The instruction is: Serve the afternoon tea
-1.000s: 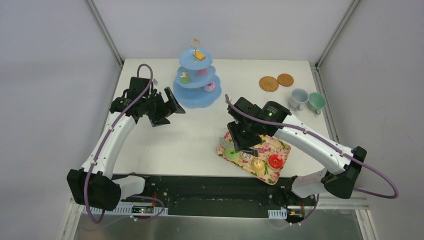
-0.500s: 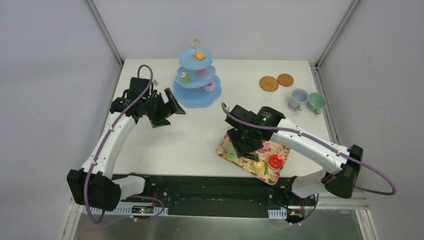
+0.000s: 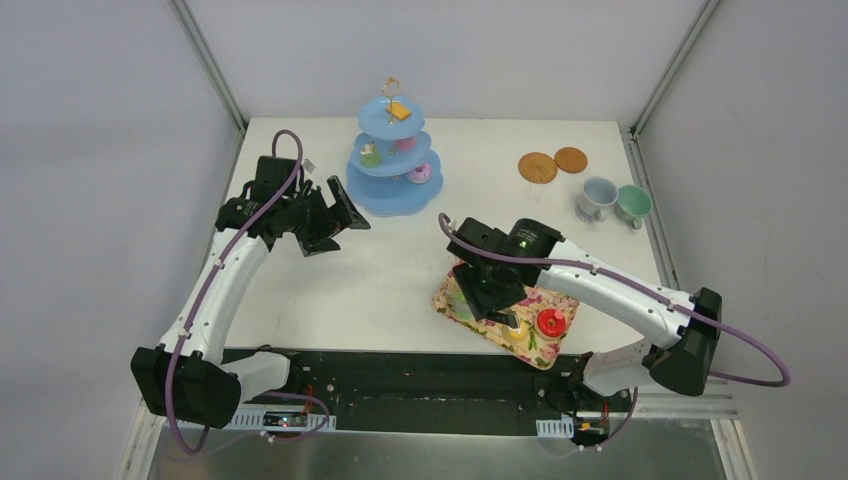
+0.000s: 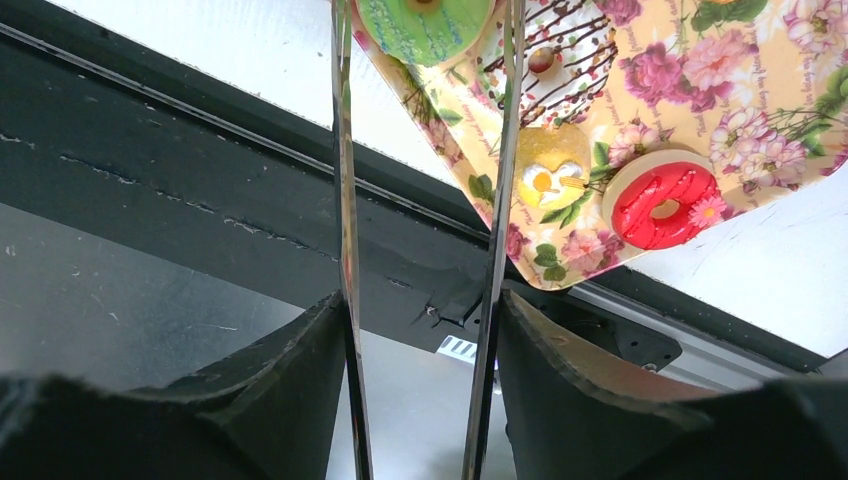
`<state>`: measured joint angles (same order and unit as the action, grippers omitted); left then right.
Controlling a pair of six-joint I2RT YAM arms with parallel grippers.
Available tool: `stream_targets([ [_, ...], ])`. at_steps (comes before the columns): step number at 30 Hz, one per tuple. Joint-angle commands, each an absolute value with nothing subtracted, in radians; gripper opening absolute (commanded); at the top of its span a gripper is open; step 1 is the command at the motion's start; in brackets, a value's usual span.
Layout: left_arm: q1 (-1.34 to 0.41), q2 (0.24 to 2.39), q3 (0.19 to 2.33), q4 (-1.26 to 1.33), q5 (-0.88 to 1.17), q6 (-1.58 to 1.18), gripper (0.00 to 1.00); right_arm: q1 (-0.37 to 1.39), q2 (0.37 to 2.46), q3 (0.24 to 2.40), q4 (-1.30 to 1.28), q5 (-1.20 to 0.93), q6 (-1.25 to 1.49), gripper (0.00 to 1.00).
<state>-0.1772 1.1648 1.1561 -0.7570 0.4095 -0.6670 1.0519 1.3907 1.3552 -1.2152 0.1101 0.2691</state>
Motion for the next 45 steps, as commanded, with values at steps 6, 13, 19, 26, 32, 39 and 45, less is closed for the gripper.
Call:
stream_targets([
  [6, -0.179, 1.136, 1.148, -0.758, 0.407, -0.688, 0.91, 1.065, 1.406, 1.342, -1.21, 0.124, 0.263, 0.57],
  [13, -0.179, 1.138, 1.147, -0.752, 0.406, -0.691, 0.91, 1.069, 1.422, 1.328, -1.194, 0.112, 0.256, 0.57],
  [19, -0.179, 1.137, 1.141, -0.747, 0.404, -0.695, 0.91, 1.073, 1.435, 1.323, -1.196, 0.107, 0.247, 0.57],
  [26, -0.18, 1.14, 1.144, -0.741, 0.405, -0.698, 0.91, 1.076, 1.437, 1.324, -1.195, 0.098, 0.245, 0.55],
  [32, -0.179, 1.145, 1.146, -0.741, 0.404, -0.695, 0.91, 1.076, 1.435, 1.351, -1.21, 0.121, 0.263, 0.46],
  [39, -0.179, 1.146, 1.142, -0.739, 0.406, -0.693, 0.91, 1.077, 1.381, 1.391, -1.201, 0.209, 0.287, 0.4],
  [45, -0.179, 1.143, 1.152, -0.751, 0.4, -0.679, 0.91, 1.037, 1.347, 1.365, -0.951, 0.32, 0.235, 0.35],
])
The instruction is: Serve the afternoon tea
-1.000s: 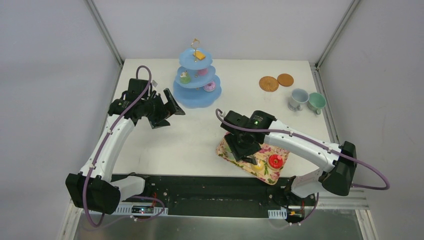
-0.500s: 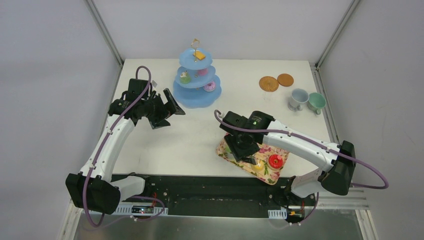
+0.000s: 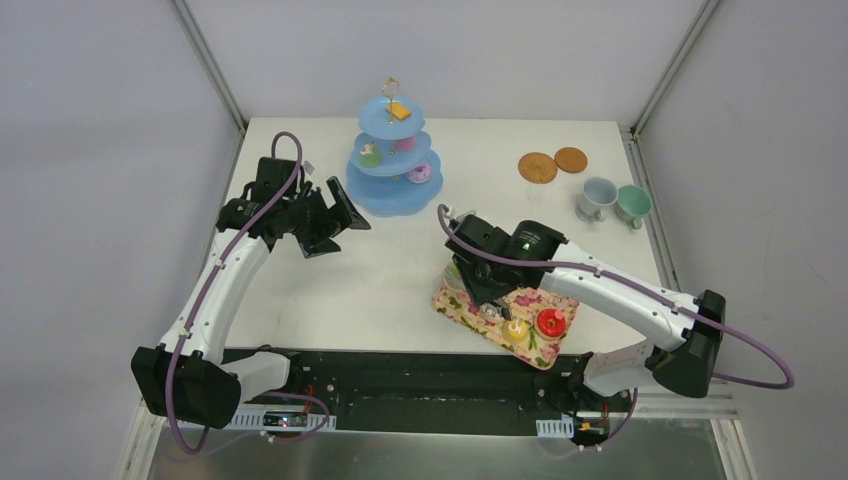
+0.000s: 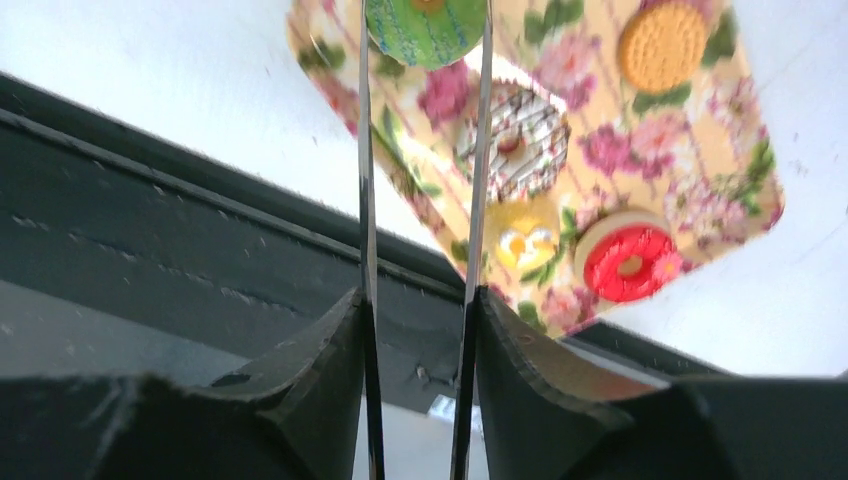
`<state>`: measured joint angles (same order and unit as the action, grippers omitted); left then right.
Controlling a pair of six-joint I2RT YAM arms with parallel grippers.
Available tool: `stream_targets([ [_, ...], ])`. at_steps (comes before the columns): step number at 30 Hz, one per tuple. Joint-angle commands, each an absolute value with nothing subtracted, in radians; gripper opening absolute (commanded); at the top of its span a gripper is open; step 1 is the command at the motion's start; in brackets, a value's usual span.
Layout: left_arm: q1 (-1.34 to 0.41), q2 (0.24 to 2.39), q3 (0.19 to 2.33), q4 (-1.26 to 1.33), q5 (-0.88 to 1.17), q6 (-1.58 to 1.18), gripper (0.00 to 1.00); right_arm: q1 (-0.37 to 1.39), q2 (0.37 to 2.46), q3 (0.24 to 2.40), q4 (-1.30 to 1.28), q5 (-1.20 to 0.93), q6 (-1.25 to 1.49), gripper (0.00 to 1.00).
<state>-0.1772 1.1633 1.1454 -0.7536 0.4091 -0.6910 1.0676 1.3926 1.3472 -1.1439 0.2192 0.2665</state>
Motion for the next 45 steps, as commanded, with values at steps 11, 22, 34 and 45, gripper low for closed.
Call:
stream_targets([
  [11, -0.179, 1.095, 1.208, -0.855, 0.347, -0.624, 0.91, 0.984, 1.706, 1.583, -0.453, 0.251, 0.095, 0.32],
  [22, -0.179, 1.006, 1.298, -1.065, 0.226, -0.532, 0.91, 0.977, 1.997, 1.76, -0.231, 0.233, 0.079, 0.32],
  [34, -0.179, 0.979, 1.315, -1.121, 0.205, -0.506, 0.91, 0.93, 2.141, 1.842, -0.116, 0.304, 0.058, 0.31],
  [45, -0.179, 0.979, 1.317, -1.136, 0.208, -0.494, 0.91, 0.904, 2.246, 1.915, -0.092, 0.331, 0.026, 0.33],
])
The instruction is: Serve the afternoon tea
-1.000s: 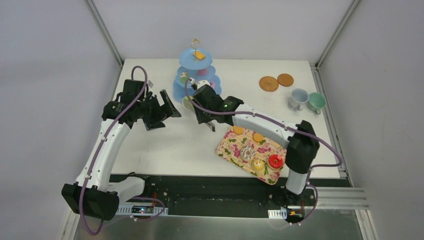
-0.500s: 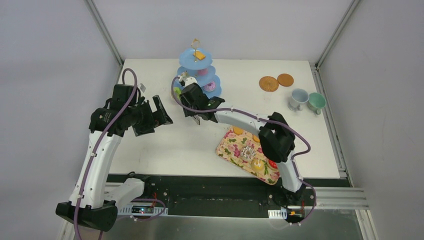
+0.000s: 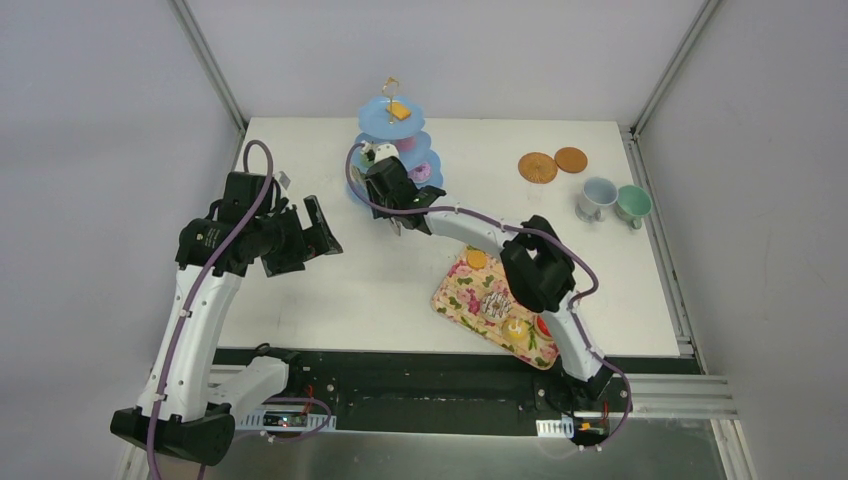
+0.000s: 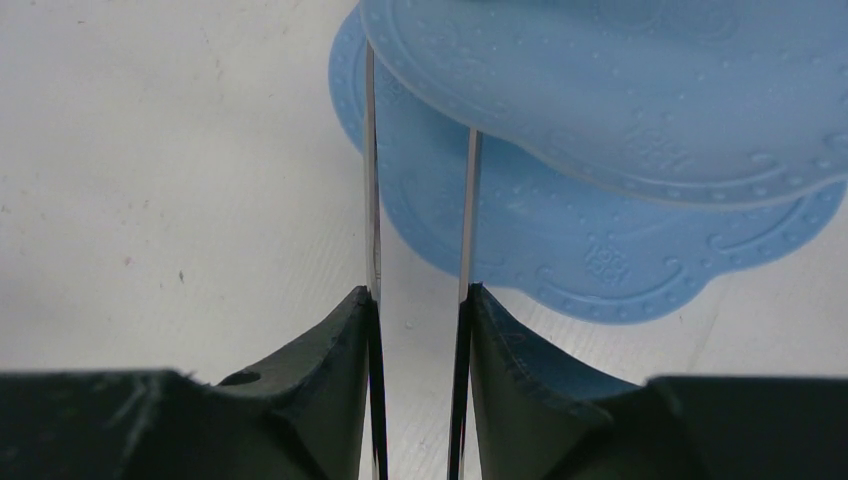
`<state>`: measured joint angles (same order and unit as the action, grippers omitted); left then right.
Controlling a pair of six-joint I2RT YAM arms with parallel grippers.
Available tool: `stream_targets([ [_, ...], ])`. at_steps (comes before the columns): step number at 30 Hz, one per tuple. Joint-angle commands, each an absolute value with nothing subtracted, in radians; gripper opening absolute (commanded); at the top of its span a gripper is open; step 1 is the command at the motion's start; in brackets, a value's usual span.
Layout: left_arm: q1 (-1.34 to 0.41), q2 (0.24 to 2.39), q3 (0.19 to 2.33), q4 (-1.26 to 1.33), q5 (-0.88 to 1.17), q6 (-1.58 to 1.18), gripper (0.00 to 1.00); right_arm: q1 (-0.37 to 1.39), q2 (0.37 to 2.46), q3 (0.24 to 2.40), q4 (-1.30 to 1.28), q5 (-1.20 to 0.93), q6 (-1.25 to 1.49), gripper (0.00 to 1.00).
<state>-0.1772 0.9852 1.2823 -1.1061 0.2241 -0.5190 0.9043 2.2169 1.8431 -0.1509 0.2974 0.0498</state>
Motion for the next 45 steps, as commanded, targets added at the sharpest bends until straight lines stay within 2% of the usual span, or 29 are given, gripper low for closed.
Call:
stream_targets([
  [1, -0.179, 0.983, 1.323, -1.14, 0.208, -0.491, 0.91, 0.903, 2.254, 1.922, -0.093, 0.337, 0.025, 0.34],
  [5, -0.179, 0.995, 1.341, -1.146, 0.206, -0.482, 0.91, 0.898, 2.283, 1.941, -0.087, 0.349, 0.019, 0.38],
  [11, -0.179, 1.014, 1.367, -1.144, 0.215, -0.486, 0.91, 0.897, 2.309, 1.981, -0.114, 0.358, 0.011, 0.53],
  [14, -0.179, 1.02, 1.37, -1.136, 0.222, -0.491, 0.91, 0.897, 2.304, 1.986, -0.122, 0.347, 0.015, 0.56],
  [22, -0.179, 1.015, 1.34, -1.1, 0.237, -0.521, 0.91, 0.9, 2.244, 1.948, -0.162, 0.311, 0.032, 0.55],
  [32, -0.179, 1.03, 1.272, -0.999, 0.267, -0.556, 0.92, 0.923, 1.956, 1.627, -0.15, 0.225, 0.054, 0.54],
  [37, -0.179, 1.052, 1.228, -0.92, 0.303, -0.589, 0.91, 0.935, 1.833, 1.55, -0.245, 0.195, 0.053, 0.51],
  [45, -0.179, 1.128, 1.239, -0.805, 0.316, -0.611, 0.91, 0.936, 1.508, 1.356, -0.525, 0.157, 0.067, 0.51],
])
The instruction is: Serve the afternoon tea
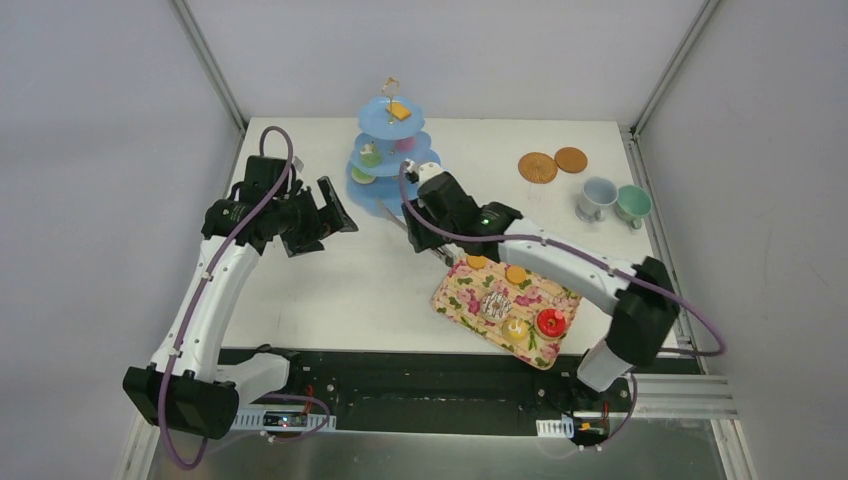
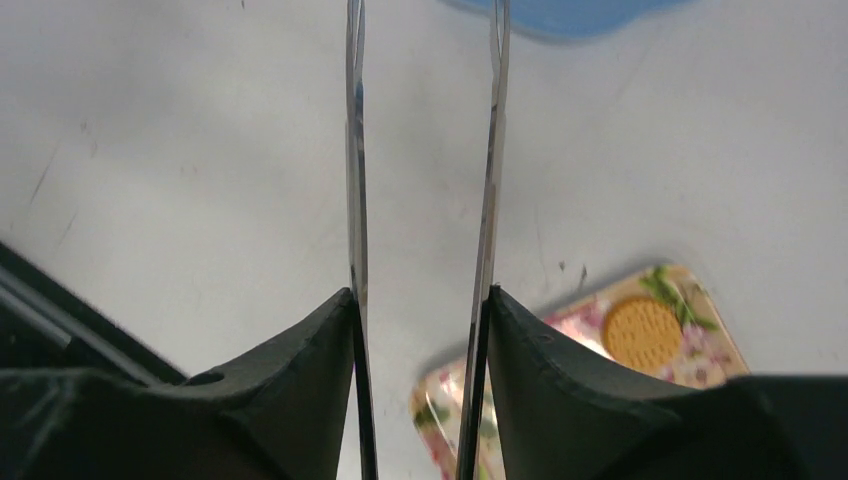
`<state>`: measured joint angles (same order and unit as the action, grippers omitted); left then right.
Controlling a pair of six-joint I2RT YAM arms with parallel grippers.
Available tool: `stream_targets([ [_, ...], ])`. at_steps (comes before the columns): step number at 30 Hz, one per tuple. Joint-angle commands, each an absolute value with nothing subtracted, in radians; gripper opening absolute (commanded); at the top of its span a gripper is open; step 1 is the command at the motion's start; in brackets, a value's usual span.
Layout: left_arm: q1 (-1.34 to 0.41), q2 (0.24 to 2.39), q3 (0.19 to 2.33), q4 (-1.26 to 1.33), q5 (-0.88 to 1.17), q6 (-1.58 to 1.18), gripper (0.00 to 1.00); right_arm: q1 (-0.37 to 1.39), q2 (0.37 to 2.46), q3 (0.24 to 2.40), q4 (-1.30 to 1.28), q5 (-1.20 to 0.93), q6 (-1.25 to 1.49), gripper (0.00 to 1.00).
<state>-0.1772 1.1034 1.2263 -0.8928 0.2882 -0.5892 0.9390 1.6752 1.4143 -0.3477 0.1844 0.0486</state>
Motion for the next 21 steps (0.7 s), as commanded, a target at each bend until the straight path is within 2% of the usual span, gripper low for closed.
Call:
stream_targets([
  [1, -0.179, 1.136, 1.24, -0.794, 0.317, -0.614, 0.91, 0.934, 1.471, 1.342, -0.573, 0.15, 0.071, 0.51],
  [7, -0.179, 1.168, 1.182, -0.704, 0.37, -0.669, 0.92, 0.924, 1.298, 1.35, -0.93, 0.14, 0.203, 0.51],
  [13, -0.179, 1.213, 1.114, -0.594, 0.433, -0.747, 0.91, 0.919, 1.259, 1.433, -1.284, 0.198, 0.41, 0.51],
  [21, -0.183, 1.267, 1.137, -0.549, 0.459, -0.768, 0.91, 0.904, 1.226, 1.418, -1.381, 0.226, 0.475, 0.53],
])
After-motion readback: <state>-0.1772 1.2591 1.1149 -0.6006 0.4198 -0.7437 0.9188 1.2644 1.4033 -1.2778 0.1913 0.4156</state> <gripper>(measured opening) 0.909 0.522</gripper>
